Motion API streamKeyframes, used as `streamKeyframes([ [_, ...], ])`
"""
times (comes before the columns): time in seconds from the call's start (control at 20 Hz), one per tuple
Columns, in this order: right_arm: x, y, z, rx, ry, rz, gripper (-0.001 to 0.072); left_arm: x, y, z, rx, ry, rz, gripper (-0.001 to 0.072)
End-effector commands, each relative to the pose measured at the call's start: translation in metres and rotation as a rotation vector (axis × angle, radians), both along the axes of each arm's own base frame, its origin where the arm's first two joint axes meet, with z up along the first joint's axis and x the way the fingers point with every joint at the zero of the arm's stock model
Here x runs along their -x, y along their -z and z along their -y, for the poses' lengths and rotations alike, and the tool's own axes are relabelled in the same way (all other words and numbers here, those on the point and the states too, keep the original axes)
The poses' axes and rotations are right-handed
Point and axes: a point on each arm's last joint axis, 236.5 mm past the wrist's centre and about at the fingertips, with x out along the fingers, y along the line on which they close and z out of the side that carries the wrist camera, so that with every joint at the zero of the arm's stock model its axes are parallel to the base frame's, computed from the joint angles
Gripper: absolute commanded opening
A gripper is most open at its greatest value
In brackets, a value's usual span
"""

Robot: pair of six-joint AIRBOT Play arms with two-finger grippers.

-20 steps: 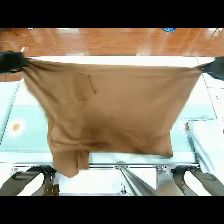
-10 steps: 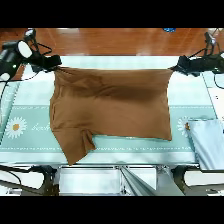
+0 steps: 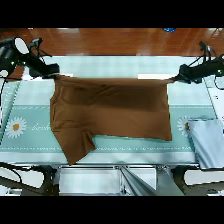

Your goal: Fold the shirts.

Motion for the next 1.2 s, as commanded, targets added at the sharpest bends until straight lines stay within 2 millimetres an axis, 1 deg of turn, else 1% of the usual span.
streamKeyframes([
  [0.0,0.037,0.033,-0.006,0.002,-0.035,-0.130,0.0022,0.044,0.035,0.000,0.032,0.058,-0.157,0.0017],
  [0.1,0.046,0.050,-0.010,-0.001,-0.031,-0.157,0.0022,0.059,0.054,0.001,0.039,0.060,-0.200,0.0018],
  [0.15,0.047,0.055,-0.013,0.001,-0.031,-0.157,0.0024,0.062,0.059,0.002,0.043,0.056,-0.208,0.0019],
  [0.2,0.047,0.059,-0.015,-0.004,-0.020,-0.162,0.0128,0.065,0.061,0.002,0.046,0.036,-0.222,0.0068],
  [0.25,0.047,0.059,-0.018,-0.007,-0.011,-0.170,0.0405,0.068,0.060,0.002,0.048,0.029,-0.237,0.0277],
  [0.3,0.048,0.057,-0.017,-0.005,-0.017,-0.169,0.0410,0.073,0.057,0.000,0.045,0.037,-0.257,0.0495],
  [0.4,0.052,0.041,-0.006,0.006,0.000,-0.176,0.0410,0.089,0.042,-0.010,0.041,0.051,-0.331,0.0504],
  [0.45,0.054,0.027,0.007,0.022,0.024,-0.156,0.0409,0.093,0.031,-0.018,0.045,0.032,-0.332,0.0504],
  [0.55,0.063,-0.002,0.038,0.072,0.102,-0.112,0.0409,0.099,0.007,-0.034,0.075,-0.041,-0.274,0.0503],
  [0.6,0.070,-0.015,0.053,0.095,0.150,-0.076,0.0409,0.108,-0.002,-0.042,0.091,-0.074,-0.243,0.0503],
  [0.65,0.080,-0.022,0.062,0.101,0.208,-0.047,0.0409,0.121,-0.005,-0.047,0.111,-0.096,-0.223,0.0503],
  [0.7,0.092,-0.022,0.065,0.101,0.247,-0.025,0.0409,0.142,-0.003,-0.052,0.139,-0.136,-0.216,0.0503],
  [0.75,0.109,-0.013,0.060,0.096,0.274,-0.020,0.0409,0.167,0.006,-0.055,0.172,-0.188,-0.227,0.0503],
  [0.8,0.127,-0.001,0.051,0.087,0.280,-0.019,0.0409,0.194,0.018,-0.054,0.231,-0.242,-0.243,0.0503],
  [0.85,0.145,0.012,0.035,0.058,0.272,-0.011,0.0409,0.213,0.028,-0.048,0.318,-0.308,-0.248,0.0503],
  [0.9,0.159,0.022,0.020,0.029,0.271,-0.004,0.0409,0.226,0.035,-0.037,0.435,-0.381,-0.230,0.0503],
  [0.95,0.174,0.032,0.006,-0.012,0.282,-0.007,0.0409,0.235,0.041,-0.030,0.529,-0.454,-0.210,0.0503],
  [1.0,0.186,0.040,-0.008,-0.050,0.290,-0.014,0.0409,0.248,0.049,-0.027,0.581,-0.511,-0.220,0.0504],
  [1.1,0.199,0.045,-0.030,-0.128,0.301,-0.011,0.0409,0.270,0.063,-0.022,0.618,-0.538,-0.246,0.0504],
  [1.15,0.202,0.045,-0.037,-0.155,0.306,-0.002,0.0409,0.275,0.068,-0.018,0.623,-0.535,-0.256,0.0504],
])
